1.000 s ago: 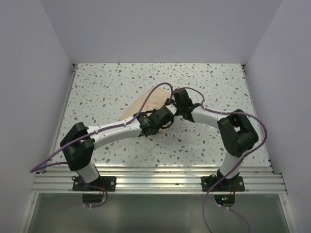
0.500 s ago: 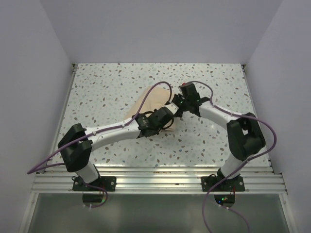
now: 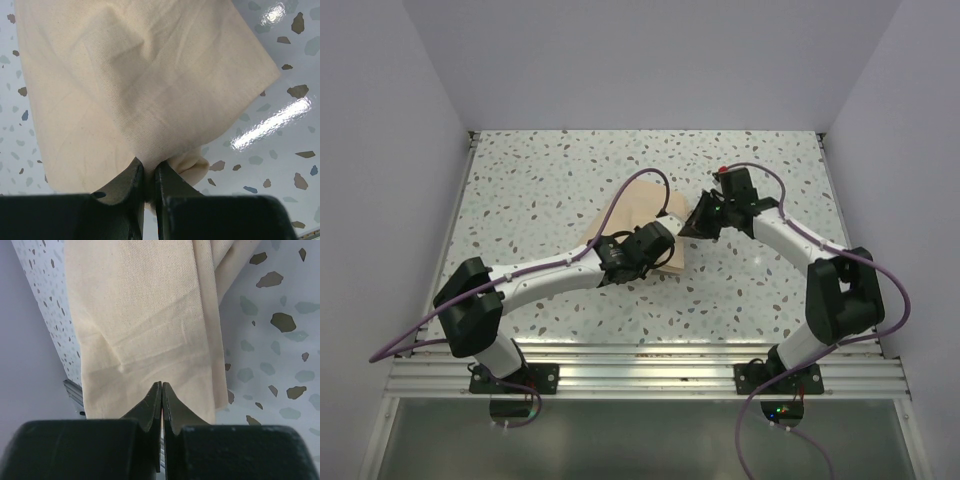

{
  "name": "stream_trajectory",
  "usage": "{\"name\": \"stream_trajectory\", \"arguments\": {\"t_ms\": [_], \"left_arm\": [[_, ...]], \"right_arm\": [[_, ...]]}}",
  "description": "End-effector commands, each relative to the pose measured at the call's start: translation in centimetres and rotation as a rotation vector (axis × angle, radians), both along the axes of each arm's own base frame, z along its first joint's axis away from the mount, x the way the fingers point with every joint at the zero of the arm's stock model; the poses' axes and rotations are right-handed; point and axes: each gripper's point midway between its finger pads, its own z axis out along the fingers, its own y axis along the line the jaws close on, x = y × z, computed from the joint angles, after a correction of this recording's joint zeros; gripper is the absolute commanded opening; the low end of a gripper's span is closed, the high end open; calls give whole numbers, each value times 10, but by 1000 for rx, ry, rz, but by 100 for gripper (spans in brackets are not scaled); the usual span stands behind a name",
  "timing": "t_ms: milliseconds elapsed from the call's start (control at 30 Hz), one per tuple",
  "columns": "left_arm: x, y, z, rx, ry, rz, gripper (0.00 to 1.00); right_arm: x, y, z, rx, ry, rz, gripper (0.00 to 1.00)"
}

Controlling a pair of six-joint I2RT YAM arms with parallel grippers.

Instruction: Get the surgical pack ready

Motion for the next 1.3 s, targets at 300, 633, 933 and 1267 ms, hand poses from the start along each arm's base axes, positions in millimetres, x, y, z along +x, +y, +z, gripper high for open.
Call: {"name": "stream_trajectory", "arguments": {"t_ms": [300, 633, 933, 1267], "left_arm": [[12, -25, 55, -183, -102, 2, 0], [14, -35, 67, -221, -103, -13, 0], [15, -55, 80, -273, -94, -56, 0], [10, -61, 74, -306, -61, -67, 0]], "right_arm": [[-11, 21, -8, 70, -1, 78, 0], [-15, 84, -8, 144, 9, 141, 0], [15, 117, 32, 363, -220, 22, 0], [30, 114, -15, 276, -186, -125, 0]]}}
